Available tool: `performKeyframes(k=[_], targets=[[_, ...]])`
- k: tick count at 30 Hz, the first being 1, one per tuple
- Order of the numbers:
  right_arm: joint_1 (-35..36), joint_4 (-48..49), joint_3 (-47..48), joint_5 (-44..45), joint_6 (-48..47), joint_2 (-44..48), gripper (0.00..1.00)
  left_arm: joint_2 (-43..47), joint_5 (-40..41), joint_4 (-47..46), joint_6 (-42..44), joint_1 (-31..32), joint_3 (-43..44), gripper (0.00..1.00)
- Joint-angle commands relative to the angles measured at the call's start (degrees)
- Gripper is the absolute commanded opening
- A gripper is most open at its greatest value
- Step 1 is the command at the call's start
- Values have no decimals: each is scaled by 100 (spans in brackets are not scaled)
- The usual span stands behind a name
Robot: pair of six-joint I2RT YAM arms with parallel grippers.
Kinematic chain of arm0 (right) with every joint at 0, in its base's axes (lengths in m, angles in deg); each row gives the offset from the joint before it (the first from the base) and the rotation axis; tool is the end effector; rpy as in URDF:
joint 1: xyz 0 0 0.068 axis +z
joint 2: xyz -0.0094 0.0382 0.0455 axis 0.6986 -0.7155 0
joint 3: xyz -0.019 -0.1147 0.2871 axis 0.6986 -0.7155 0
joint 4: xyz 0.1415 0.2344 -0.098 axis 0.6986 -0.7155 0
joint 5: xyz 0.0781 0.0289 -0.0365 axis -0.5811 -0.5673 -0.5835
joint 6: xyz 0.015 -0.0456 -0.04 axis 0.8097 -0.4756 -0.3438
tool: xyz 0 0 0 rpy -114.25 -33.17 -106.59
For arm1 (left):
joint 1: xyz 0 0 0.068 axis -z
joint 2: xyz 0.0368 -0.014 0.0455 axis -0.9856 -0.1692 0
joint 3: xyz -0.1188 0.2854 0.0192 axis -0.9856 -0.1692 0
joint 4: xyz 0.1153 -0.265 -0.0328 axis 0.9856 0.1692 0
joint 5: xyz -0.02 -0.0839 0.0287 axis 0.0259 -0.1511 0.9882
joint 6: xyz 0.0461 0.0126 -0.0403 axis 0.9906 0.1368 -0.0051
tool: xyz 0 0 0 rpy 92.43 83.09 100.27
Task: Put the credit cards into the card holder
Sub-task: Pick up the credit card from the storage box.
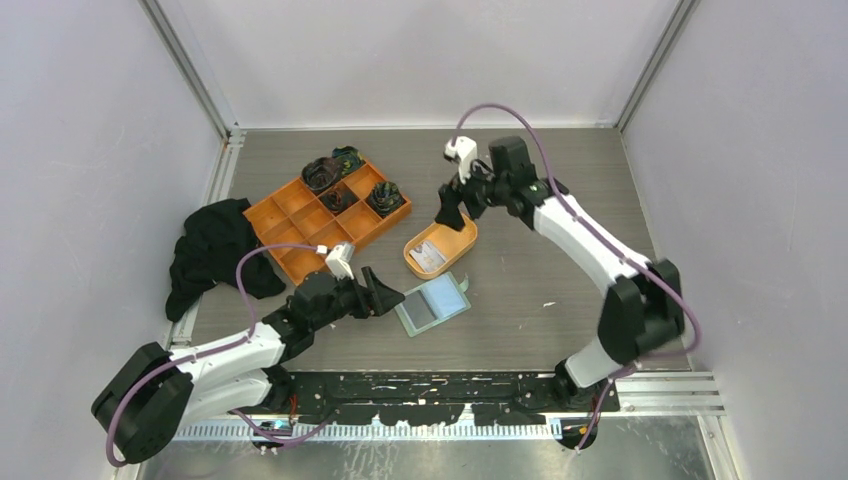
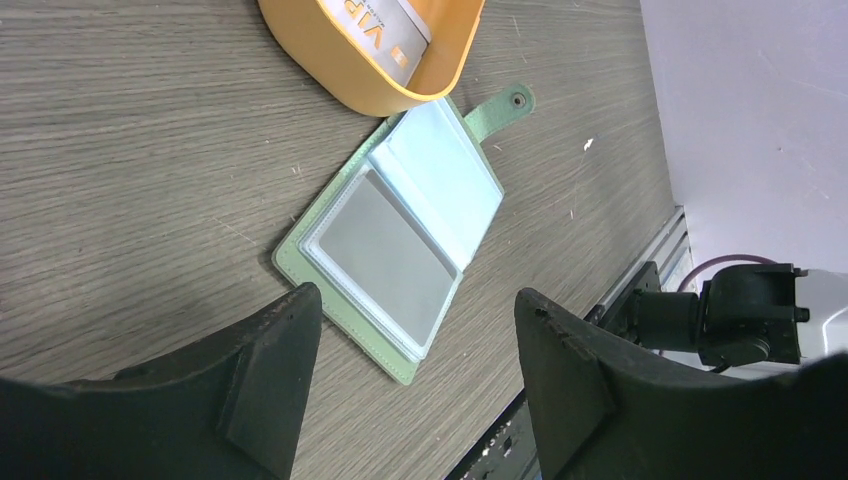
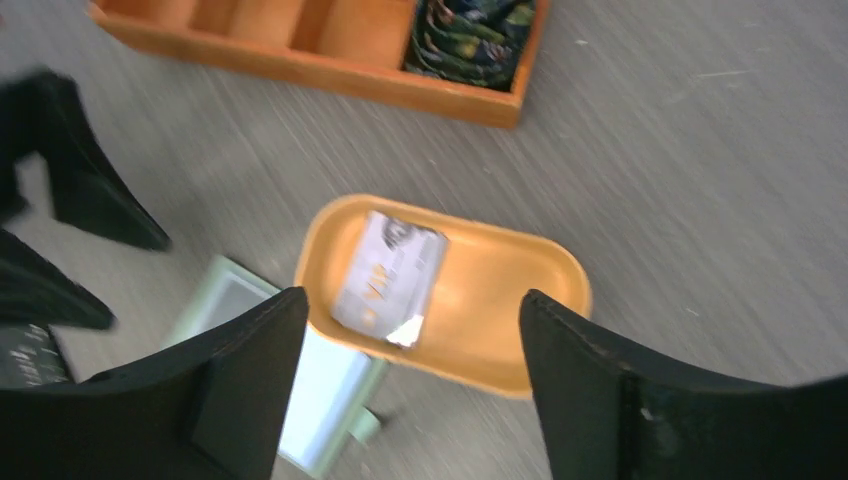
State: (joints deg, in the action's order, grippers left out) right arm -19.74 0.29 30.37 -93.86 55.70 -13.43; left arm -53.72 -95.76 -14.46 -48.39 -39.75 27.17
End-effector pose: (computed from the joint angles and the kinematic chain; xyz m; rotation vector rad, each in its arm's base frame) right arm 0.3267 0.1748 0.3282 -1.0551 1.9212 0.6183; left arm 0.1530 -0.1391 0.1698 -0.0835 2.1212 -1.1393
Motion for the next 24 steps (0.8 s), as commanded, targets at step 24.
performKeyframes(k=[24], targets=[[48,-581,1358,-336,2500,-3145,55,-1931,109,-1124,-244,-457,683,52]])
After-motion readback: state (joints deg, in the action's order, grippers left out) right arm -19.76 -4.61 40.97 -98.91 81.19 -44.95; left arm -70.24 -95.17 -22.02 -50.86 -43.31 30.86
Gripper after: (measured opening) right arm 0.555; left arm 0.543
